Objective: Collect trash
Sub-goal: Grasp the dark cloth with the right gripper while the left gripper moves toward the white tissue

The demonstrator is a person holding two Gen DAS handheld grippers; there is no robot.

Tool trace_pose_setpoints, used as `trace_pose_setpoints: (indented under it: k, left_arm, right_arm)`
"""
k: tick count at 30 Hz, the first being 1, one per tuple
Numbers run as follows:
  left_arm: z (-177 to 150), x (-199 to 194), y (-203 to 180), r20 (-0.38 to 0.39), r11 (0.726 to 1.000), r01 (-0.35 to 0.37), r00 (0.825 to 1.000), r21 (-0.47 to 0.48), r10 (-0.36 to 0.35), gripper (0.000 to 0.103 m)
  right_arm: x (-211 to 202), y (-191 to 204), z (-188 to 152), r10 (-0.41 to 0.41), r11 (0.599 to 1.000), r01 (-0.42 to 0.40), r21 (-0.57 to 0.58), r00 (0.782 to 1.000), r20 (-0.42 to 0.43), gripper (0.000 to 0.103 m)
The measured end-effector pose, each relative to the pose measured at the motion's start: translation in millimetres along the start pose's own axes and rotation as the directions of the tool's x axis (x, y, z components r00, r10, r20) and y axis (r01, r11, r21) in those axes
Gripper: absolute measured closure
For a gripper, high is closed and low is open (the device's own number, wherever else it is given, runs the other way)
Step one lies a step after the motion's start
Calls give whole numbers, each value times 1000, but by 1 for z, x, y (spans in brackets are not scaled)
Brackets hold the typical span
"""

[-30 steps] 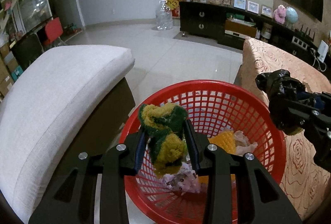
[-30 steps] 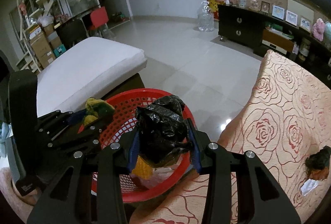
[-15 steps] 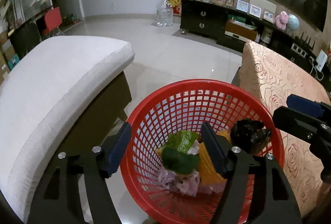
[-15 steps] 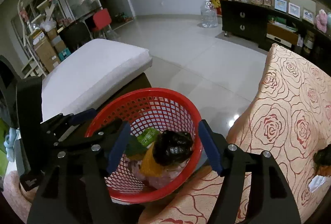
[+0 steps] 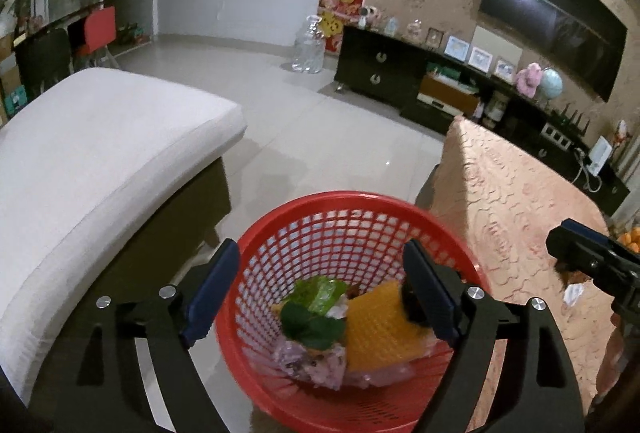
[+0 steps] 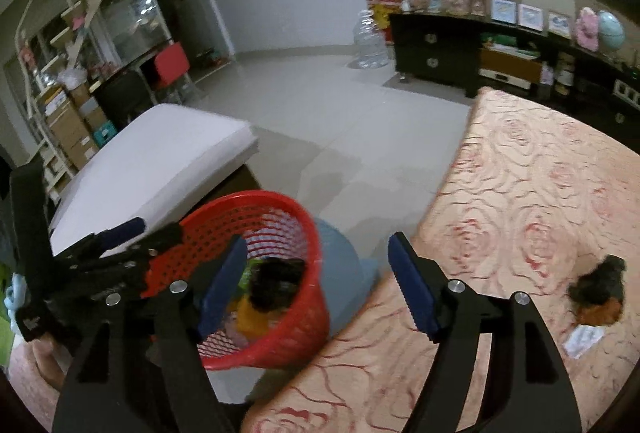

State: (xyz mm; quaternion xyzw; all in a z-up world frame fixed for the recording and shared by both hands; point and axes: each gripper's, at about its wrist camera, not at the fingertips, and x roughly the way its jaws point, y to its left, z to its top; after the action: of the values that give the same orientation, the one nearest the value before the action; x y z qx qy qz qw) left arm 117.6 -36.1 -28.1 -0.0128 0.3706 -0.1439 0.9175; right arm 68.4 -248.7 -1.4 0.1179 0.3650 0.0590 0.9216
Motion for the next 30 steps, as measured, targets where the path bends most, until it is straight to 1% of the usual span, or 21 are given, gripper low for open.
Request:
trace_pose_setpoints:
  k: [6, 10, 12, 14, 16, 18, 20, 22, 23, 27, 30]
  left_arm:
    - [-1, -2, -26, 7, 998, 29, 1000, 47, -30, 22]
    - [-4, -1, -44, 10, 996, 48, 999, 75, -49, 21]
    - [-6, 0, -53, 7, 994, 63, 998, 88, -64, 21]
    - [-9, -1, -67, 9, 990, 84, 996, 111, -86, 22]
    - [-13, -1, -83, 7, 985, 101, 995, 142, -103, 21]
    - [-18, 0, -101, -4, 976, 122, 992, 180, -123, 21]
    - [-25, 2, -122, -16, 964, 140, 990, 226, -140, 21]
    - [-32, 4, -141, -28, 951, 148, 989, 272, -147, 21]
    - [-35, 5, -146, -32, 947, 151, 988, 285, -148, 21]
    - [-45, 10, -169, -59, 933, 167, 986, 318, -157, 21]
    - [-50, 14, -176, -70, 930, 168, 986, 327, -154, 21]
  right_arm:
    - [-32, -46, -8, -93, 994, 91, 68, 995, 31, 29]
    - [-67, -88, -19, -193, 974, 184, 135, 980, 58, 28]
    - [-81, -107, -23, -231, 961, 218, 171, 971, 64, 28]
    - [-98, -130, -30, -286, 938, 265, 222, 956, 68, 27]
    - [-113, -153, -38, -354, 907, 327, 266, 933, 61, 26]
    - [-126, -174, -47, -428, 868, 395, 302, 903, 48, 25]
    - [-132, -191, -54, -474, 835, 438, 335, 880, 31, 25]
    - [-135, -203, -61, -492, 818, 452, 357, 870, 26, 24]
    - [-133, -209, -64, -495, 814, 455, 360, 868, 22, 23]
    - [-111, -223, -71, -488, 822, 454, 343, 873, 16, 22]
    - [-91, -228, -70, -474, 832, 447, 329, 880, 4, 22]
